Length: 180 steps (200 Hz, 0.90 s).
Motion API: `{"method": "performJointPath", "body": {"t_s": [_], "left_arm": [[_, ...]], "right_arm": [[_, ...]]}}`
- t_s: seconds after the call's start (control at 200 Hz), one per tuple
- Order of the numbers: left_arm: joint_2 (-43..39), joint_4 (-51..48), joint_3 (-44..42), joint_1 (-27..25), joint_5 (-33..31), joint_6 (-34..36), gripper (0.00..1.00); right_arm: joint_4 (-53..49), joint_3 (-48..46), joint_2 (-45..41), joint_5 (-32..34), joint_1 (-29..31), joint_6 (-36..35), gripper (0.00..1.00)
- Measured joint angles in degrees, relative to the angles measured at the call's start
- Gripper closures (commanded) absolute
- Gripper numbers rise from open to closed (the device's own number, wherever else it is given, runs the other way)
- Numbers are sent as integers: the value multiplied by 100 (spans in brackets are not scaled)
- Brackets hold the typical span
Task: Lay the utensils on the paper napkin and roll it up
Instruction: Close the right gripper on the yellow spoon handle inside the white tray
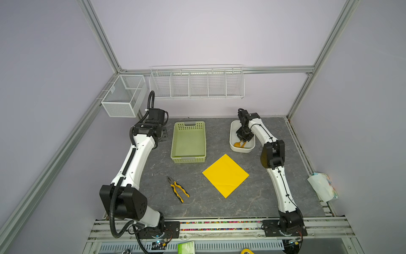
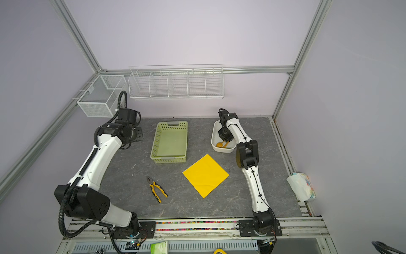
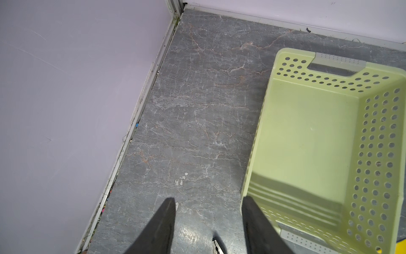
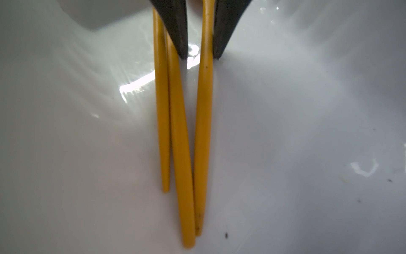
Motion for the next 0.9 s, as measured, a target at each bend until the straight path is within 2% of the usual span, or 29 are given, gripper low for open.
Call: {"method": "performJointPath", "body": {"t_s": [0.07,0.285,0.475,0.9], "left_arm": [[0,0,0,0,-2,2,50],[0,0,0,0,0,4,50],[0,0,0,0,0,22,50],[0,7,9,0,44,17,50]], "right_arm": [[-31,4,2,17,0,-98,73],[-63,33,24,24,-9,-289,82],[42,33,26,-7,-28,-302,86],[1049,7,4,-313,-151,-291,92]]}}
